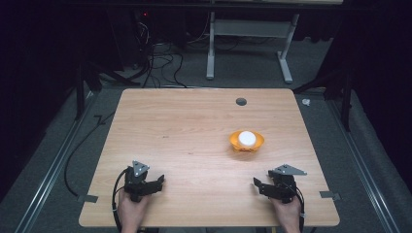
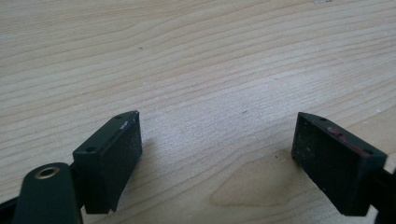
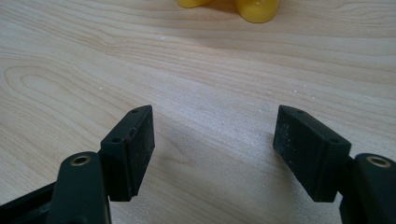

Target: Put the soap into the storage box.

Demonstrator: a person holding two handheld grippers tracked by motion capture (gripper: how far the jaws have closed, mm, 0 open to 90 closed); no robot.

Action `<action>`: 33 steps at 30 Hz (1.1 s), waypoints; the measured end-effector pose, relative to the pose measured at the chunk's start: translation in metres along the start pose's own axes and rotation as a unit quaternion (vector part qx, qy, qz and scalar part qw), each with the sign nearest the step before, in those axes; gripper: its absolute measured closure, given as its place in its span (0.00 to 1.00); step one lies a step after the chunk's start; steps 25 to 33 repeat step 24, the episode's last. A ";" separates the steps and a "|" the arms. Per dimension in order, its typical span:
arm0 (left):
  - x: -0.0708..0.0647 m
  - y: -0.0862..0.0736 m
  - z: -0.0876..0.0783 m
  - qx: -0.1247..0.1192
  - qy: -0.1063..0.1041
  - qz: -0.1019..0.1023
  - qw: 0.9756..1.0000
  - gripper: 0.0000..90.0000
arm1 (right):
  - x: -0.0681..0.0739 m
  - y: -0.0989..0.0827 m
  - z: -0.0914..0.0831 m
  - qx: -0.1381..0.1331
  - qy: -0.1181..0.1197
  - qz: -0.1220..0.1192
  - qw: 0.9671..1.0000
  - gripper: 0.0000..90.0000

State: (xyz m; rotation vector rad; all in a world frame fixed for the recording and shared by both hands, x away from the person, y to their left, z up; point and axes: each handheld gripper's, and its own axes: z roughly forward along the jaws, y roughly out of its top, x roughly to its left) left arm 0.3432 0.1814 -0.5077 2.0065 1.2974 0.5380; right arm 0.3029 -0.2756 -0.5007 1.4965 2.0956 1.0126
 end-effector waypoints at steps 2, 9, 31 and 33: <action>0.000 0.000 0.000 0.000 0.000 0.000 1.000 0.18 | 0.001 0.000 0.000 0.001 -0.003 -0.005 1.000 0.33; 0.000 0.000 0.000 0.000 0.000 0.000 1.000 0.18 | 0.006 0.000 0.003 0.008 -0.019 -0.026 0.999 0.30; 0.000 0.000 0.000 0.000 0.000 0.000 1.000 0.18 | 0.012 0.000 0.004 0.014 -0.036 -0.046 0.998 0.29; 0.000 0.000 0.000 0.000 0.000 0.000 1.000 0.18 | 0.012 0.000 0.004 0.014 -0.036 -0.046 0.998 0.29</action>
